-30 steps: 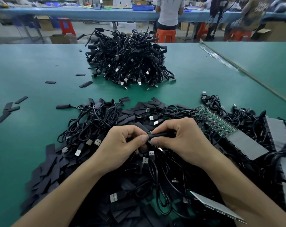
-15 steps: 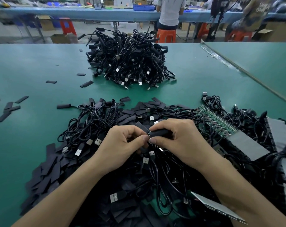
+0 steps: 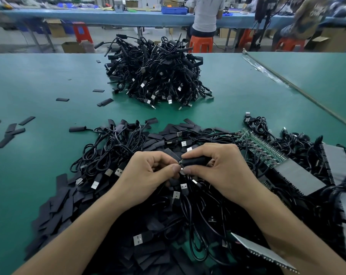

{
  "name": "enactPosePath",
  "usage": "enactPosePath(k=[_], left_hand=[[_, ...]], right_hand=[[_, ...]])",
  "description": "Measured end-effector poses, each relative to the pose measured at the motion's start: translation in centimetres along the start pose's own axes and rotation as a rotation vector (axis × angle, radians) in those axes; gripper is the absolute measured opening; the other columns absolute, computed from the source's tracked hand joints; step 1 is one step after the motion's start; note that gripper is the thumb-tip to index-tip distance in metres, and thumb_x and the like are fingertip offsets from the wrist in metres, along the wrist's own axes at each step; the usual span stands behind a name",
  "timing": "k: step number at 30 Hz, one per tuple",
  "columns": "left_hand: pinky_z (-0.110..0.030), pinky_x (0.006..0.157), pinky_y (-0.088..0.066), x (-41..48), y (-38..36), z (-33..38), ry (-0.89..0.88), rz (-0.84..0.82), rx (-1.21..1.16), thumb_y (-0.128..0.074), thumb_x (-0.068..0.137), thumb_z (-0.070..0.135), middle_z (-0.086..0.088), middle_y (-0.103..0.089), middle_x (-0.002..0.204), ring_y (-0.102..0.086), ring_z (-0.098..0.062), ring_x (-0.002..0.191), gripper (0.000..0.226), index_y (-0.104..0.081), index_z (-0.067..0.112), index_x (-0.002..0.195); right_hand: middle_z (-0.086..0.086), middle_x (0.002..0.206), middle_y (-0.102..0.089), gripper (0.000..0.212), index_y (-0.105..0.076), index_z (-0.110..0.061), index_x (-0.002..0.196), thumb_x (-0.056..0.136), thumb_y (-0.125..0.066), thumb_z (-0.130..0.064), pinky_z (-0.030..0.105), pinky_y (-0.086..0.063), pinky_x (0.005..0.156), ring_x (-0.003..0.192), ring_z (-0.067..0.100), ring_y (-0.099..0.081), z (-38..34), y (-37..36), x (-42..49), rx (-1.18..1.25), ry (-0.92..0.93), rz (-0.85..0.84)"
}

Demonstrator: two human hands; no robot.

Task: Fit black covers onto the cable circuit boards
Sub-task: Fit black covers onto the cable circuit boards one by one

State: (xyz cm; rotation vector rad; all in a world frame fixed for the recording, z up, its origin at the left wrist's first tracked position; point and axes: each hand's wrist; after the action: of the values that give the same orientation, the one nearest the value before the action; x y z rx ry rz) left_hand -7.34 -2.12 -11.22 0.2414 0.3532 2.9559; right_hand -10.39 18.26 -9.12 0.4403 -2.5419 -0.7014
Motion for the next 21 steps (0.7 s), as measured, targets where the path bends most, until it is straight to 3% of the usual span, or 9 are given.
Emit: enactPosePath(k=[5,8,12,21], left_hand=[[-0.027,0.062,-0.057,-0.04,-0.13,-0.09,0.006,-0.007,-0.004,-0.074,0.079,0.030,-0.009,-0.074,0.073,-0.069,-0.022,0.063,0.016,-0.075,0.015,0.084],[-0.026,0.061,-0.056,-0.08,-0.03,-0.11,0.006,-0.014,-0.016,-0.075,0.085,0.019,-0.009,-0.074,0.073,-0.068,-0.020,0.061,0.003,-0.076,0.016,0.083],[-0.020,0.057,-0.053,-0.13,0.00,0.07,0.006,0.018,-0.039,-0.070,0.089,0.003,-0.006,-0.074,0.072,-0.067,-0.015,0.057,0.016,-0.075,0.017,0.083],[-0.019,0.056,-0.053,-0.23,0.15,0.60,0.040,0.045,-0.097,-0.069,0.089,0.001,-0.009,-0.074,0.072,-0.065,-0.013,0.056,0.008,-0.074,0.008,0.089]], right_hand=[[-0.015,0.084,-0.073,0.026,-0.080,-0.022,0.095,0.072,-0.087,-0.010,0.013,-0.048,0.074,0.083,0.001,-0.068,0.02,0.12,0.02,0.011,-0.014,-0.084],[-0.015,0.084,-0.074,0.028,-0.080,-0.022,0.095,0.072,-0.087,-0.009,0.013,-0.049,0.075,0.082,0.000,-0.069,0.00,0.01,-0.02,0.019,-0.016,-0.064],[-0.016,0.085,-0.075,0.037,-0.076,-0.026,0.103,0.072,-0.088,-0.011,0.010,-0.048,0.069,0.077,0.000,-0.070,-0.17,0.17,-0.12,0.124,-0.049,0.012],[-0.006,0.076,-0.075,0.025,-0.078,-0.027,0.083,0.067,-0.090,-0.013,0.013,-0.050,0.063,0.066,0.008,-0.069,-0.28,0.53,0.13,0.175,-0.112,0.032]])
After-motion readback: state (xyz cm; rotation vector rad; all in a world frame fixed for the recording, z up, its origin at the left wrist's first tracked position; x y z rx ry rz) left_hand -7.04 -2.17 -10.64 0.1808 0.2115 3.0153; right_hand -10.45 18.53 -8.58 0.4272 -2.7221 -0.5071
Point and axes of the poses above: each hand's wrist, its own x-axis towards the middle knuckle, its own y-axis out of the back of the hand, z = x × y
